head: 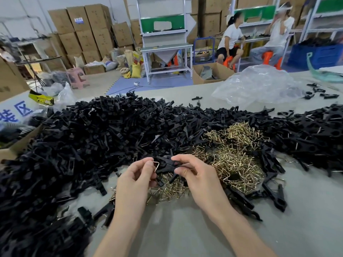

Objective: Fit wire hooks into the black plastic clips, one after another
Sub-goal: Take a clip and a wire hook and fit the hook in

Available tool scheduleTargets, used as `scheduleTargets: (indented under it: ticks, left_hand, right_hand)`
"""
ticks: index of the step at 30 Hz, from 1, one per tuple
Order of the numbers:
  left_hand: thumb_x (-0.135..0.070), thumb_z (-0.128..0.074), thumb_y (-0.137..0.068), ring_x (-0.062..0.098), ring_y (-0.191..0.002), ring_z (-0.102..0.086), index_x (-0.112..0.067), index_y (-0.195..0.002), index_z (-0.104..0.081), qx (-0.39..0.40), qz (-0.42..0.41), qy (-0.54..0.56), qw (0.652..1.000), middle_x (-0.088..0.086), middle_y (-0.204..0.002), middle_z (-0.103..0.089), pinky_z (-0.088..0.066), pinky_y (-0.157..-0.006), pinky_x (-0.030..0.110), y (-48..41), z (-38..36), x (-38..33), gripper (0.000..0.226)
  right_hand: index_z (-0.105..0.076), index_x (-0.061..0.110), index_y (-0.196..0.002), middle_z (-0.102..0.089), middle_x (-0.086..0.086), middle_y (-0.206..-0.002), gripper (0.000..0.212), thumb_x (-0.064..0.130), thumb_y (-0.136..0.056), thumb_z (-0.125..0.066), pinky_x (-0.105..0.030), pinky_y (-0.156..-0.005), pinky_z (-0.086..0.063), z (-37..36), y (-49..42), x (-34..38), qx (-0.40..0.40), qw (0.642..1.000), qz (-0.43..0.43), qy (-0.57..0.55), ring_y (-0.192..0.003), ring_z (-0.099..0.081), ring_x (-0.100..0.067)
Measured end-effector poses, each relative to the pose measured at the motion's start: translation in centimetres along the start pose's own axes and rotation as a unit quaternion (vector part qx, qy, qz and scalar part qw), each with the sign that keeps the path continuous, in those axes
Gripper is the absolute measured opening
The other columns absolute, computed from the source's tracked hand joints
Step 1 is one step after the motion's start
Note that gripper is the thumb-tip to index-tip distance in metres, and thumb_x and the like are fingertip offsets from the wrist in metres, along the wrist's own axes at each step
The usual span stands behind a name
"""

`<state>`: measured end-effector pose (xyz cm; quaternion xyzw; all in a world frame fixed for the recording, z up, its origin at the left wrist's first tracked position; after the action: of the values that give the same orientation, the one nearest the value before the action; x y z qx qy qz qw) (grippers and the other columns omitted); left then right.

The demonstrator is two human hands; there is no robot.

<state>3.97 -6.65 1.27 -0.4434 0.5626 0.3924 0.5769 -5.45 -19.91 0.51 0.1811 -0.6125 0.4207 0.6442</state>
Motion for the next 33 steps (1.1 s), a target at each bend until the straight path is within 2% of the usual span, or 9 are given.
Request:
scheduleTargets:
  ticks: [3, 5, 9, 17, 21, 25, 28, 30, 33]
  left_hand:
    - [-0.020, -0.065, -0.095, 0.004, -0.067, -0.065, -0.019, -0.096, -0.074, -0.012, 0.033, 0.054, 0.998, -0.005, -0.076, -0.074, -0.055, -0.063, 0.023, -0.2, 0.1, 0.1, 0.009]
    - [-0.020, -0.066, -0.094, 0.007, -0.069, -0.065, -0.018, -0.092, -0.075, -0.003, 0.061, 0.096, 0.993, -0.003, -0.078, -0.073, -0.052, -0.070, 0.027, -0.2, 0.1, 0.1, 0.009]
    - [-0.016, -0.066, -0.094, 0.008, -0.075, -0.068, -0.014, -0.091, -0.072, 0.007, 0.111, 0.186, 0.976, 0.000, -0.086, -0.075, -0.052, -0.069, 0.022, -0.4, 0.2, -0.1, 0.007]
    - [-0.018, -0.067, -0.089, 0.009, -0.081, -0.068, -0.011, -0.094, -0.070, 0.034, 0.133, 0.206, 0.969, 0.000, -0.091, -0.076, -0.050, -0.075, 0.026, 0.4, -1.0, -0.3, 0.010]
    - [-0.017, -0.064, -0.092, 0.015, -0.086, -0.066, -0.003, -0.107, -0.068, 0.040, 0.147, 0.238, 0.959, 0.010, -0.102, -0.075, -0.049, -0.077, 0.028, 0.9, -1.6, -0.2, 0.021]
    - [-0.017, -0.061, -0.095, 0.012, -0.083, -0.070, -0.008, -0.101, -0.069, 0.054, 0.176, 0.253, 0.950, 0.006, -0.097, -0.076, -0.051, -0.078, 0.029, 1.1, -1.7, -0.2, 0.013]
    - [-0.013, -0.059, -0.098, 0.014, -0.079, -0.069, -0.004, -0.103, -0.066, 0.049, 0.163, 0.194, 0.966, 0.010, -0.092, -0.074, -0.055, -0.071, 0.028, 1.2, -1.8, -0.1, 0.012]
    - [-0.011, -0.054, -0.101, 0.015, -0.070, -0.069, -0.005, -0.103, -0.063, 0.038, 0.114, 0.088, 0.989, 0.010, -0.085, -0.072, -0.057, -0.062, 0.025, 1.2, -1.8, 0.1, 0.011]
    - [-0.012, -0.045, -0.103, 0.018, -0.068, -0.070, -0.014, -0.103, -0.067, 0.060, 0.075, -0.020, 0.995, 0.007, -0.082, -0.076, -0.059, -0.063, 0.030, 1.3, -1.6, 0.4, 0.022]
  right_hand:
    - [-0.070, 0.048, -0.100, -0.071, 0.027, -0.091, 0.038, 0.011, -0.094, -0.068, -0.007, -0.075, -0.043, 0.0, 0.1, 0.1, 0.002, 1.000, 0.005, 0.010, -0.082, -0.066, 0.002]
    - [-0.069, 0.049, -0.100, -0.071, 0.029, -0.092, 0.039, 0.010, -0.094, -0.068, -0.006, -0.078, -0.042, 0.0, 0.2, 0.2, 0.004, 1.000, 0.008, 0.011, -0.087, -0.066, 0.006]
    - [-0.070, 0.048, -0.100, -0.071, 0.029, -0.094, 0.039, 0.009, -0.092, -0.070, -0.004, -0.082, -0.042, 0.0, 0.2, 0.2, 0.010, 1.000, 0.009, 0.001, -0.094, -0.067, 0.006]
    - [-0.071, 0.040, -0.105, -0.074, 0.023, -0.092, 0.034, 0.008, -0.091, -0.070, -0.005, -0.082, -0.043, -0.2, 0.2, 0.0, 0.026, 0.999, 0.016, 0.008, -0.091, -0.069, 0.005]
    - [-0.071, 0.043, -0.103, -0.074, 0.023, -0.093, 0.035, 0.010, -0.092, -0.070, -0.005, -0.081, -0.044, -0.1, 0.2, 0.0, 0.017, 1.000, 0.012, 0.000, -0.093, -0.068, 0.004]
    - [-0.071, 0.042, -0.102, -0.074, 0.023, -0.093, 0.035, 0.008, -0.091, -0.070, -0.005, -0.082, -0.044, -0.1, 0.2, 0.0, 0.018, 1.000, 0.009, 0.000, -0.094, -0.068, 0.005]
    - [-0.072, 0.038, -0.106, -0.074, 0.025, -0.093, 0.033, 0.007, -0.092, -0.069, -0.006, -0.083, -0.044, -0.1, 0.4, 0.1, 0.025, 0.999, 0.018, 0.011, -0.094, -0.068, 0.006]
    - [-0.071, 0.035, -0.107, -0.071, 0.027, -0.097, 0.034, 0.006, -0.091, -0.069, -0.005, -0.083, -0.043, -0.2, 0.4, 0.1, 0.025, 0.998, 0.038, 0.038, -0.095, -0.067, 0.007]
    - [-0.071, 0.034, -0.108, -0.066, 0.026, -0.110, 0.030, 0.010, -0.090, -0.072, -0.012, -0.088, -0.046, -0.4, 0.5, 0.3, 0.034, 0.994, 0.077, 0.075, -0.105, -0.064, 0.000]
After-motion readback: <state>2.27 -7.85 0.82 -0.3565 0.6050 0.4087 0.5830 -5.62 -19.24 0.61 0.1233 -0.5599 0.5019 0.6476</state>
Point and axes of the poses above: each hand's wrist, its own y-axis away from the middle knuckle, its own z-axis out of the back of the hand, x = y × z, the point moved 1 cm from there along -y, towards the middle knuckle
